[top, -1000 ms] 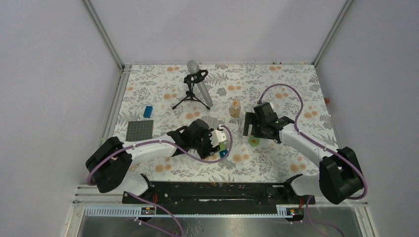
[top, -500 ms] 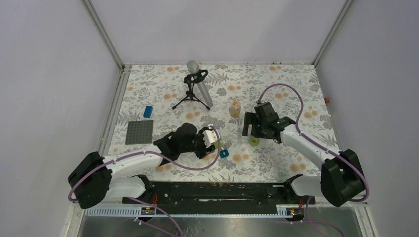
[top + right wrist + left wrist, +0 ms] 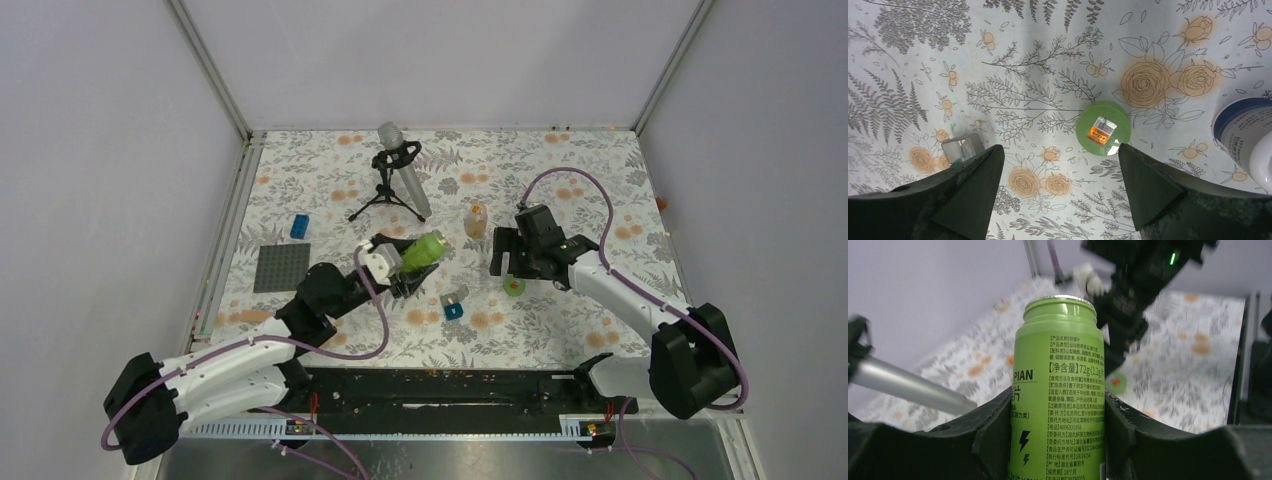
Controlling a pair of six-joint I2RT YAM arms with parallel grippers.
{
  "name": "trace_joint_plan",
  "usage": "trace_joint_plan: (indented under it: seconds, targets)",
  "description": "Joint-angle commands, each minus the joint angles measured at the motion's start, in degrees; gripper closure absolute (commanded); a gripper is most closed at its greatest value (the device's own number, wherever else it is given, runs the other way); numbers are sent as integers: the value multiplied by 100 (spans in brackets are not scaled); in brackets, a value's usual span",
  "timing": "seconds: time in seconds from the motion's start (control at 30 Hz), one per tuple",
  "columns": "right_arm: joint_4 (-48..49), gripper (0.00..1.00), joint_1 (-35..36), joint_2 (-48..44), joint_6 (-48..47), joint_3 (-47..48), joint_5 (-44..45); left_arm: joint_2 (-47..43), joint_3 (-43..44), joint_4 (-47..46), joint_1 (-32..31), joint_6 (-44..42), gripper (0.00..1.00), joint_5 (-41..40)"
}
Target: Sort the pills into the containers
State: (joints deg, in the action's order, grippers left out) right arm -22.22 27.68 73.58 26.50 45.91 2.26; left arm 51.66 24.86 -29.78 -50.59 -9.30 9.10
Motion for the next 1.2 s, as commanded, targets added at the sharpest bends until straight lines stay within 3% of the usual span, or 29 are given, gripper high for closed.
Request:
trace_joint_plan:
  seconds: [0.0, 0.13, 0.27, 0.43, 0.83, 1.03, 1.17]
  targets:
    - [-320, 8, -17, 270, -112, 301, 448, -466, -111, -2151, -21, 577, 100, -332]
    - [-449, 11, -18, 626, -88, 344, 569, -599, -466, -3707, 106, 1111, 100, -859]
    - [-405, 12, -13, 989, -137, 378, 405, -143, -336, -3841, 315, 1514, 100, -328]
    - [-477, 13, -9, 1328, -286, 478, 398, 467, -598, -5177, 668, 2366, 100, 14]
    - [-565, 34, 53, 1664, -256, 555, 829, 887, -521, -5227, 834, 2555, 100, 394]
    - [-651, 36, 62, 1704, -239, 632, 1034, 963, -608, -5231, 848, 2556, 100, 528]
    - [-654, 55, 71, 1617, -219, 651, 924, 1013, -664, -5244, 872, 2588, 100, 595]
